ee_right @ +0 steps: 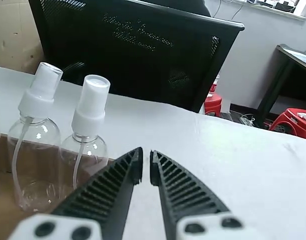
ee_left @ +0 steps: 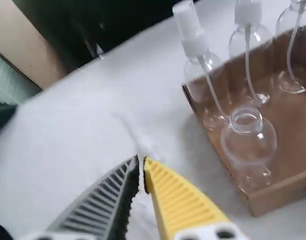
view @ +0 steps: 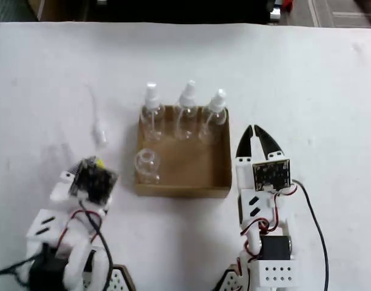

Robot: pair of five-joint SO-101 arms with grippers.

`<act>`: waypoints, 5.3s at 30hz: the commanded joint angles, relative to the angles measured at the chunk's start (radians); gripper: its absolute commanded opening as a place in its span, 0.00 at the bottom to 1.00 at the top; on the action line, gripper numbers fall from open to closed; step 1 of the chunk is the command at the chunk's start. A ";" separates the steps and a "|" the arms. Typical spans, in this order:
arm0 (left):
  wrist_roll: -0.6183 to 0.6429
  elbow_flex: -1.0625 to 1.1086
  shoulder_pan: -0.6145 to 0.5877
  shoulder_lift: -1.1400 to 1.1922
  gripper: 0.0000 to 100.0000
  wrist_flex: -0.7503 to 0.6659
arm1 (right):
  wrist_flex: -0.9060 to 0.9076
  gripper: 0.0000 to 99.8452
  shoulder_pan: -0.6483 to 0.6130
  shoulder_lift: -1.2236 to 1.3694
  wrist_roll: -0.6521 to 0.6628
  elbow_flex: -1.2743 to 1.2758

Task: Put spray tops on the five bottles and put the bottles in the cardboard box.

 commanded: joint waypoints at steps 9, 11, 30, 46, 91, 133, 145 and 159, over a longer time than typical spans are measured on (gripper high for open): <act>-0.226 -0.256 -0.177 0.045 0.02 -0.206 | 0.007 0.02 -0.004 -0.002 0.011 0.012; -0.229 -0.264 -0.217 0.136 0.02 -0.244 | 0.007 0.02 -0.002 -0.002 0.011 0.012; -0.230 -1.180 -0.171 1.385 0.02 0.267 | 0.008 0.02 -0.002 -0.001 0.011 0.012; -0.420 -1.129 -0.173 1.586 0.02 -0.120 | 0.008 0.02 -0.004 -0.001 0.011 0.012; -0.364 -2.722 -0.257 3.200 0.02 0.048 | 0.010 0.02 -0.004 0.001 0.011 0.012; -0.459 -2.789 -0.380 3.034 0.02 0.537 | 0.010 0.02 -0.005 0.001 0.011 0.012; -0.361 -2.420 -0.357 2.657 0.02 0.537 | 0.008 0.02 -0.005 0.001 0.011 0.012; -0.423 -1.854 -0.231 2.127 0.02 0.517 | 0.008 0.02 -0.004 0.001 0.011 0.012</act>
